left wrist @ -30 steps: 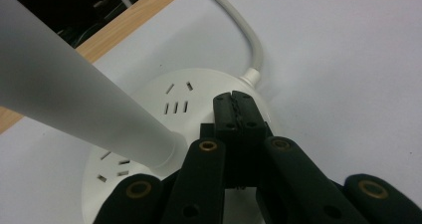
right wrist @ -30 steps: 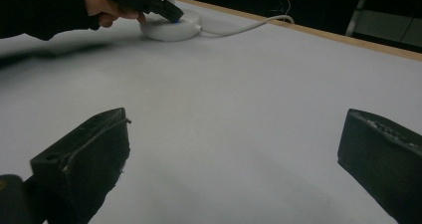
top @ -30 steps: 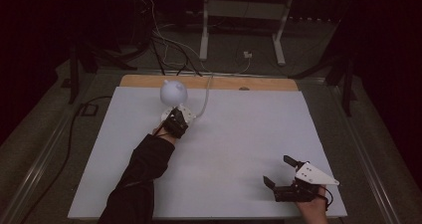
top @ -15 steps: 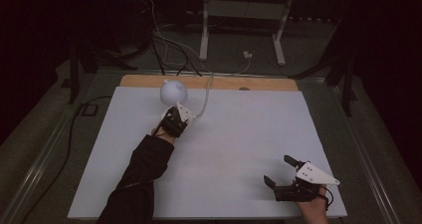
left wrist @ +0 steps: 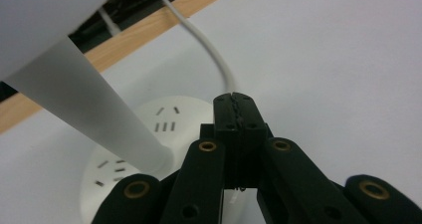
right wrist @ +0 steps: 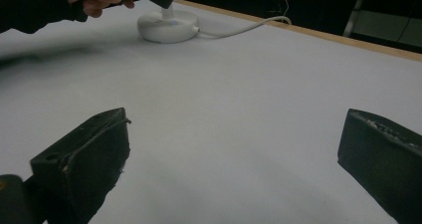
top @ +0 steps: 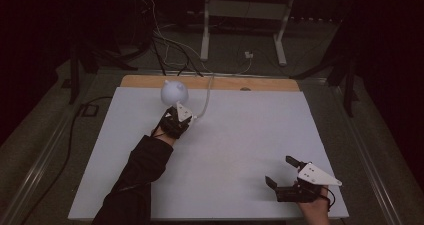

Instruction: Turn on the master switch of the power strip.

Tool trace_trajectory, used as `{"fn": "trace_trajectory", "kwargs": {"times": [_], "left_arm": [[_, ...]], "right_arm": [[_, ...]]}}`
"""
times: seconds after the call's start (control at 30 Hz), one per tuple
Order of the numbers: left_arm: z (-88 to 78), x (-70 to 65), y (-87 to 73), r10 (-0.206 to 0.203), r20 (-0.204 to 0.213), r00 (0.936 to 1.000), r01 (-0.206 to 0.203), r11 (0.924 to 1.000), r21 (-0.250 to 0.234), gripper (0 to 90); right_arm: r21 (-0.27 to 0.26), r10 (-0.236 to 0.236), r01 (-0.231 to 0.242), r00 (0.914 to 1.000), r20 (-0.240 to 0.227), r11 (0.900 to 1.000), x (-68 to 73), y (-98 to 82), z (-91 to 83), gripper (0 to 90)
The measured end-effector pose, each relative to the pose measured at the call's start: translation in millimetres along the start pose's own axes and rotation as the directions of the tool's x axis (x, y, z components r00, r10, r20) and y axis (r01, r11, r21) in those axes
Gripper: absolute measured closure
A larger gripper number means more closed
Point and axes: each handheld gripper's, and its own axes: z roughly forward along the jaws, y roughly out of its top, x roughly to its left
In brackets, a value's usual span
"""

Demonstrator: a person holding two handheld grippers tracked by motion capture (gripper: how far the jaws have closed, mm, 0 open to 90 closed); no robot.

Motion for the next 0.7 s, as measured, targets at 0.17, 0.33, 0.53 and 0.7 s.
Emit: {"fn": "trace_trajectory", "kwargs": {"times": [0.17, 0.33, 0.53, 0.7], "left_arm": [[-7.5, 0.7, 1.0, -0.041, 0.054, 0.9977, 0.042, 0.9991, -0.004, 90.0], [-11.4, 0.0, 1.1, -0.06, 0.087, 0.9944, 0.059, 0.9982, 0.011, 83.0], [-13.5, 0.4, 0.3, -0.076, 0.135, 0.9879, 0.073, 0.997, 0.026, 69.9], [-14.8, 0.7, -0.5, -0.099, 0.177, 0.9793, 0.093, 0.9948, 0.042, 53.9]], "right_arm": [[-0.002, 0.0, 0.0, 1.0, 0.001, 1.0, -0.3, 0.3, -0.5, 0.0], [-0.003, -0.002, 0.002, 1.0, 0.003, 1.0, 0.1, 0.6, -0.8, 0.0], [-0.003, -0.002, 0.002, 1.0, 0.003, 1.0, 0.0, 0.5, -0.7, 0.0], [-0.003, -0.002, 0.002, 1.0, 0.002, 1.0, 0.0, 0.5, -0.5, 0.0]]}}
